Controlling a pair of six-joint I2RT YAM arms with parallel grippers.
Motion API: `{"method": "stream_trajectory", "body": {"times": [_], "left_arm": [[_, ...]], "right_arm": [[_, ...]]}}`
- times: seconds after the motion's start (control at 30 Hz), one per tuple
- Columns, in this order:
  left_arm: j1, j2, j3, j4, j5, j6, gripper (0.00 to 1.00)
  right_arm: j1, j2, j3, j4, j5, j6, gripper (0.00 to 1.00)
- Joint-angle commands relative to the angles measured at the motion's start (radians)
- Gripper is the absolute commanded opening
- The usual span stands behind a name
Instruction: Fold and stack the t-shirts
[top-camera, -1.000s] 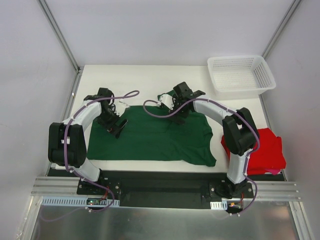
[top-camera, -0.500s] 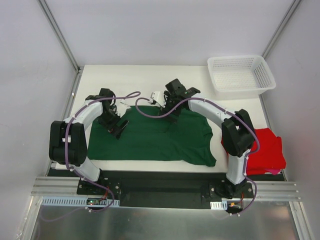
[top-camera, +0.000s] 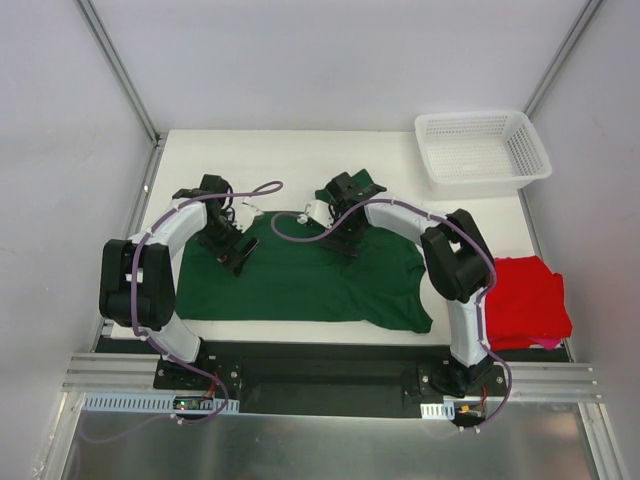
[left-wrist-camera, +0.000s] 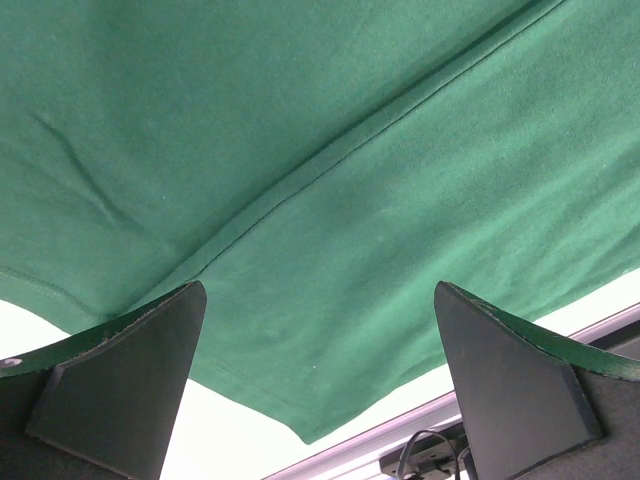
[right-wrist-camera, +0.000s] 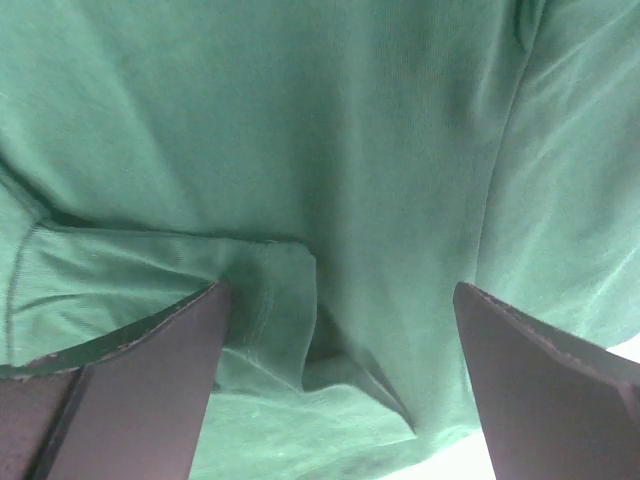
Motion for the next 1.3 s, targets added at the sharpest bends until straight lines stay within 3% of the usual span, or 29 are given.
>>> {"method": "stream_trajectory", "body": {"times": [0.0, 0.1, 0.57, 1.0, 1.27], "left_arm": [[-0.008, 0.011, 0.033, -0.008, 0.019, -0.003, 0.99], [-0.01, 0.017, 0.037, -0.008, 0.021, -0.007, 0.99], [-0.033, 0.04, 0.06, -0.008, 0.018, -0.011, 0.99], [-0.056, 0.057, 0.074, -0.008, 0.004, -0.003, 0.99], [-0.079, 0.088, 0.114, -0.008, -0.013, -0.002, 0.99]], "right_arm": [[-0.004, 0.015, 0.034, -0.027, 0.077, -0.021, 0.96], [-0.005, 0.058, 0.058, -0.035, 0.12, -0.003, 0.96], [-0.02, -0.037, 0.14, -0.067, -0.138, 0.12, 0.96], [-0.099, -0.112, 0.103, -0.112, 0.055, 0.054, 0.96], [-0.109, -0.065, 0.032, -0.024, 0.039, 0.033, 0.96]]}}
